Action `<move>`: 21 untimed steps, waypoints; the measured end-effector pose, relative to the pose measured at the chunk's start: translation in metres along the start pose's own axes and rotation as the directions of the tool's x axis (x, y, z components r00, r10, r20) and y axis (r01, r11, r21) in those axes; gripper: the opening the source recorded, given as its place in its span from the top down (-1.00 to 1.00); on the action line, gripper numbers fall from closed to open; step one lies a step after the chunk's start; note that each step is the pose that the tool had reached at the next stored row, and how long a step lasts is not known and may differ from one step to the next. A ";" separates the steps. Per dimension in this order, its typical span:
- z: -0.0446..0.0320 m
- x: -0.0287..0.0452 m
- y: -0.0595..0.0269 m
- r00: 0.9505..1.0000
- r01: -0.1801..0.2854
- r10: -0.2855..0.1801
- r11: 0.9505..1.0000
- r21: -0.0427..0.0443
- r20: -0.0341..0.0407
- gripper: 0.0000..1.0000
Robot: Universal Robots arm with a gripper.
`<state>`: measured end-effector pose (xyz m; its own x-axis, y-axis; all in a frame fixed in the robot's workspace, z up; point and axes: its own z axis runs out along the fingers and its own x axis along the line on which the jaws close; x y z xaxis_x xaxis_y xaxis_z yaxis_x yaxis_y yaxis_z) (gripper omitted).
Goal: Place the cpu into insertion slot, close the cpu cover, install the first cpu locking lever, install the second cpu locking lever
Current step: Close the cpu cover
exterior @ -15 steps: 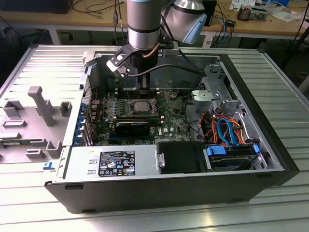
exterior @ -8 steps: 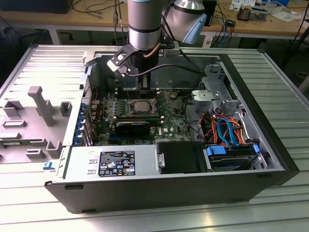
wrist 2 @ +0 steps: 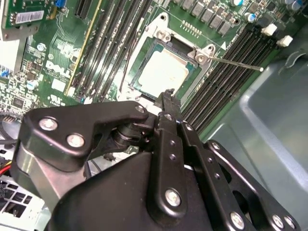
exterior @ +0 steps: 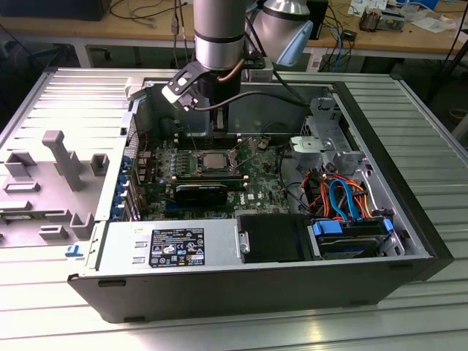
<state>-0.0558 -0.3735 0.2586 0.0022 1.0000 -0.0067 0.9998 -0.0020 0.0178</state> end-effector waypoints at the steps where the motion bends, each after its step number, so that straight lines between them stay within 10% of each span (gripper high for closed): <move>1: 0.0000 -0.0001 0.0011 1.000 0.000 0.000 1.000 0.000 0.000 0.79; 21: 0.0002 0.0000 0.0081 1.000 0.000 0.000 1.000 0.000 0.000 0.79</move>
<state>-0.0477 -0.3735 0.2586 0.0021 1.0000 -0.0070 0.9998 -0.0019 0.0176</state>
